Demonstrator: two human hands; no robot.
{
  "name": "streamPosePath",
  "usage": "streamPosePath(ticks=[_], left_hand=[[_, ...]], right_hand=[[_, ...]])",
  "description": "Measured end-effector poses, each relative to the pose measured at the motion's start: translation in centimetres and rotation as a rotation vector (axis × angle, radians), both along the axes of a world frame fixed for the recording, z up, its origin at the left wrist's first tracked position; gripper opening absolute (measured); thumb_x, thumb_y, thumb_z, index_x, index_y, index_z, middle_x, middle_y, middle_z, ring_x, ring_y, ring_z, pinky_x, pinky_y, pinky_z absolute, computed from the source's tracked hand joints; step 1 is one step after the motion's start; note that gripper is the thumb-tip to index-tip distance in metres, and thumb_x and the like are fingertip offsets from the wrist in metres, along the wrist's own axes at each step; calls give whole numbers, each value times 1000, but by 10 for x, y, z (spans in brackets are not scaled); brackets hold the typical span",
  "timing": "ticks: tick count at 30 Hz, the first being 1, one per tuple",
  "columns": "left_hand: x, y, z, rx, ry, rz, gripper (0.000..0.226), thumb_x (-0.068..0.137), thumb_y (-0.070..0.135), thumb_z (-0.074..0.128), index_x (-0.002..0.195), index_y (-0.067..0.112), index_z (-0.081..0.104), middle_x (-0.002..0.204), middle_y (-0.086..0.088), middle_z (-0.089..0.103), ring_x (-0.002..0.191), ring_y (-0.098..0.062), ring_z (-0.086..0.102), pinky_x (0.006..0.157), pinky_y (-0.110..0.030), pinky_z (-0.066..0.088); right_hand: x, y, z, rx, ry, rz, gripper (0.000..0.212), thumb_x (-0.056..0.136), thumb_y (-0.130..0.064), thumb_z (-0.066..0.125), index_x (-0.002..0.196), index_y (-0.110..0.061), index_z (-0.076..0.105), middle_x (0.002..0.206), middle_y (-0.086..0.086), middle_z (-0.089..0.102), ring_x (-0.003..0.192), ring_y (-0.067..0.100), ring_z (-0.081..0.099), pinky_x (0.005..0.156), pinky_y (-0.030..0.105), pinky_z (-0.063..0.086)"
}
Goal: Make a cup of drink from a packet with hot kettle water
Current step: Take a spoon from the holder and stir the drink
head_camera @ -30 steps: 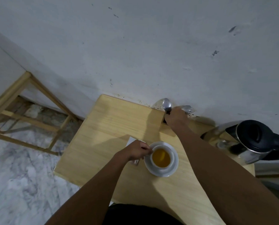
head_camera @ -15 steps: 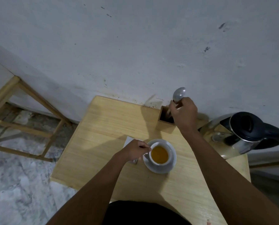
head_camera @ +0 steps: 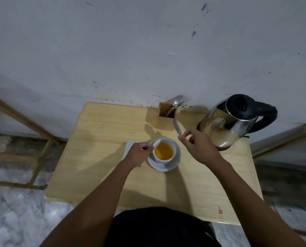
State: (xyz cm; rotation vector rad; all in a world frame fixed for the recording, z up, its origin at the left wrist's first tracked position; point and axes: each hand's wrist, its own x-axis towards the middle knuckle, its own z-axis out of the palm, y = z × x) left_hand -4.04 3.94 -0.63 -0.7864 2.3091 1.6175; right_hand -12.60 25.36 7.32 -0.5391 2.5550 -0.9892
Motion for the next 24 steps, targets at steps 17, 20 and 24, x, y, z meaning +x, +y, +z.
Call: streamPosePath(ticks=[17,20,24], left_hand=[[5,6,-7,15,34,34,24,92,29,58,101,10,71,88,-5,67,75,-16,58,68,-28,47],[5,5,-8,11,29,28,26,92,30,58,103,10,71,90,-4,68,80,-16,60,64,-24,45],[4,5,-7,25,11,18,27,92,32,58,103,11,71,95,-5,70,86,-20,63,68,-30,49]], right_hand=[[39,1,-17,461,-68,169,37,100,-25,38,135,-15,46,121,12,64,102,31,60,78,37,46],[40,-2,-16,606,83,234,28,99,-20,41,126,-15,46,108,10,66,80,27,58,64,33,42],[38,-4,-15,769,288,247,19,99,-21,44,114,-15,55,100,2,68,77,24,63,59,30,38]])
